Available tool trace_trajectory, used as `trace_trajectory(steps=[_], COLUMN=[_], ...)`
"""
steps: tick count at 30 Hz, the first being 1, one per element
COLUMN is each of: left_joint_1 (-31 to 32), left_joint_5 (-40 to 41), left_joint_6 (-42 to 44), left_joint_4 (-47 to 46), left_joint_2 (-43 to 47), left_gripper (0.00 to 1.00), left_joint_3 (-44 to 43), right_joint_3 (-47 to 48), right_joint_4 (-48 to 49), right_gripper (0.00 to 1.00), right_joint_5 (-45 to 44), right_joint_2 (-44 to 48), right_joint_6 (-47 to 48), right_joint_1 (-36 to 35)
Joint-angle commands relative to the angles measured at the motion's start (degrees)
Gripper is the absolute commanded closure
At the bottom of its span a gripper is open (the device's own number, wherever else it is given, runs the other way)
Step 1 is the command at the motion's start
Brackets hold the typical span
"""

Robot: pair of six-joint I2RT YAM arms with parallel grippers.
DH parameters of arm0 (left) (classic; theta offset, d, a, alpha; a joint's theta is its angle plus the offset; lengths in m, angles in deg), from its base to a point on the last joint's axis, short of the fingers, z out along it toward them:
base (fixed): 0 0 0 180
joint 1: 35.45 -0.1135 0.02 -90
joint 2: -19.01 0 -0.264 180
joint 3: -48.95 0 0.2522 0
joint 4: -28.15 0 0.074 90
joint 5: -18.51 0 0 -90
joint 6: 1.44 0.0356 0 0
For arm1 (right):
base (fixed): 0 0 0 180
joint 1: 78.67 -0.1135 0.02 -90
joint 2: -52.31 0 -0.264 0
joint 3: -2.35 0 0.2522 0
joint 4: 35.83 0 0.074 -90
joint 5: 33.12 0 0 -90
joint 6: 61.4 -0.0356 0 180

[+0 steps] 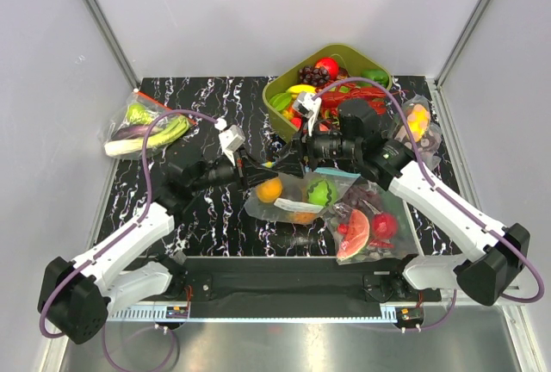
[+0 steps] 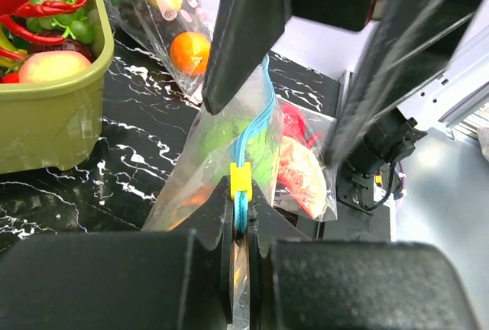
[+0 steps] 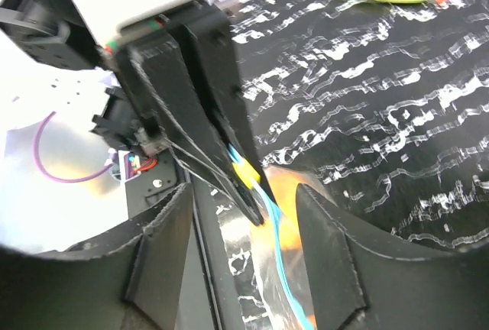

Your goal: Open the zip-top bag and remove the fake food

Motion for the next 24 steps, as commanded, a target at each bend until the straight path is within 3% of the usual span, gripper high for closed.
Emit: trace_trajectory(steps=[1,16,22,24], left_joint_1=[0.27,0.53,0.62,0.62], left_joint_5=[-1.86,-2.65,-2.21,-1.86], left_joint_6=[1.41,1.68,1.94,2.12], left_joint_4=[-0.87,0.09,0.53,1.06], left_joint_2=[-0.23,-0.4,0.04,0.12], left_gripper=[1.0,1.0,1.0,1.0], left_joint_3=[-2.56,-3.27,-3.18,-3.18], right_joint_3=[4.88,4.45,4.28,4.1], right_joint_4=[1.56,2.43,1.64,1.55], right_gripper=[0.36,0.41,0.55,0.65], right_joint_5=[5.93,8.57,8.75,8.57], right_joint_2=[-2.02,-6.42,-6.33,-6.33], right_joint_6=[1.46,1.46,2.08,2.25], right_joint_1=[0.0,-0.09,0.0,0.09])
